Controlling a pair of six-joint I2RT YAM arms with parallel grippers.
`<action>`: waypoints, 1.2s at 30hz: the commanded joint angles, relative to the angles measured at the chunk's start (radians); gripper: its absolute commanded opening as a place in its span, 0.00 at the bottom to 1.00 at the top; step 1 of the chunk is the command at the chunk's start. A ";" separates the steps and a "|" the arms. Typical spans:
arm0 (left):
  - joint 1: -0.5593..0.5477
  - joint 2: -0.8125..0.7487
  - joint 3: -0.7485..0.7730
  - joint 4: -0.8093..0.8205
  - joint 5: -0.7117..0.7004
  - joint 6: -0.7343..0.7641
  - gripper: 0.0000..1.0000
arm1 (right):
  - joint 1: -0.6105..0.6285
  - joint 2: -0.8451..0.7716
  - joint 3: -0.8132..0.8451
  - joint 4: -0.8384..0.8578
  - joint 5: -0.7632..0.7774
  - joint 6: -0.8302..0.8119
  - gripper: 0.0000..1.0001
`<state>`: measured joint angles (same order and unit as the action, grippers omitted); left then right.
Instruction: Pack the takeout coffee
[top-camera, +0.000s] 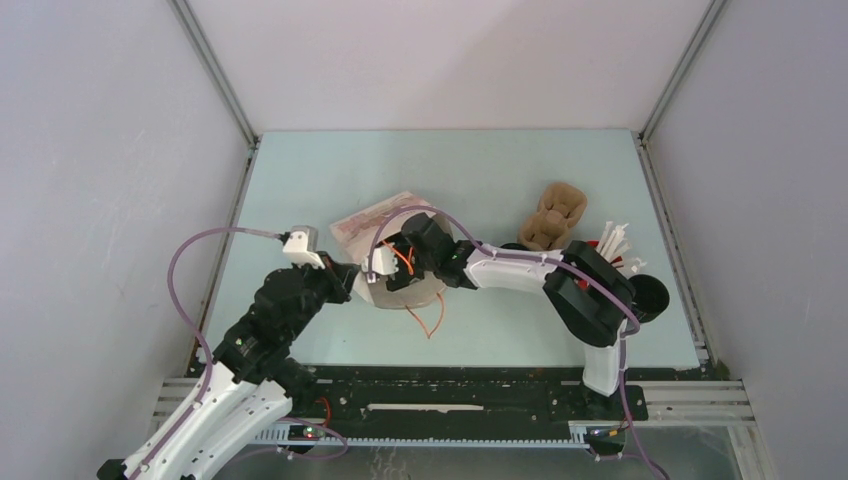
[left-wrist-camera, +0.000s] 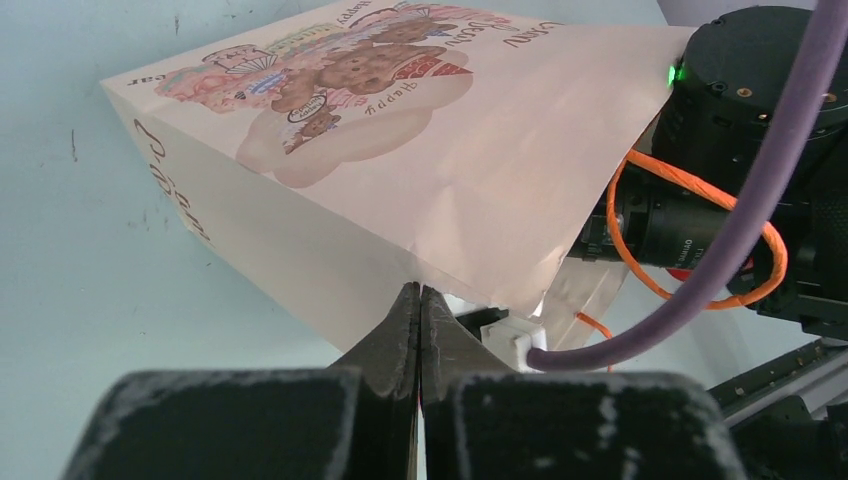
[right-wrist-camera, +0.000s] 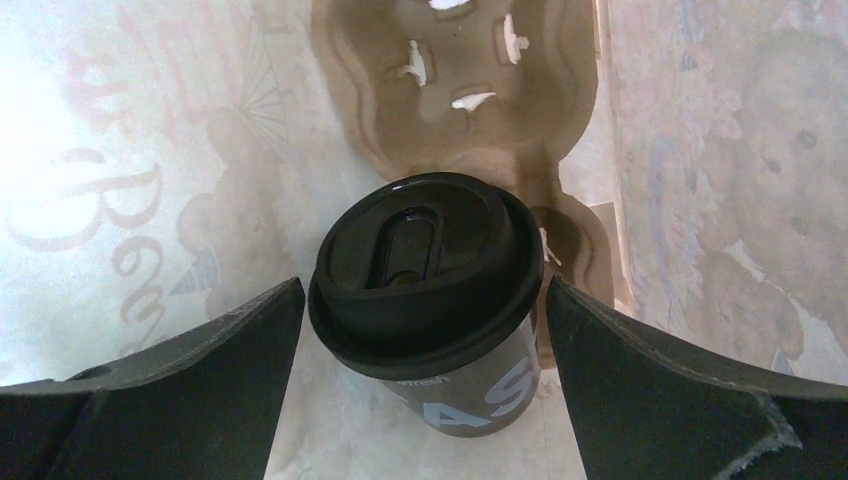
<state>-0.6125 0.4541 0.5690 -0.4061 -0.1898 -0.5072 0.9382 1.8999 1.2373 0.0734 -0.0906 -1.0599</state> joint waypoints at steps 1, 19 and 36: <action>-0.004 -0.012 -0.009 0.024 0.004 -0.011 0.00 | -0.005 0.043 0.027 0.095 0.017 -0.022 0.99; -0.005 -0.010 -0.008 0.017 -0.011 -0.014 0.00 | -0.015 0.044 0.035 0.201 -0.069 0.021 0.49; -0.004 -0.029 0.008 -0.008 -0.065 -0.014 0.00 | 0.012 -0.204 -0.104 0.089 -0.122 0.119 0.35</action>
<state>-0.6132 0.4316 0.5686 -0.4225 -0.2314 -0.5156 0.9379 1.7935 1.1648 0.1761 -0.1703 -0.9905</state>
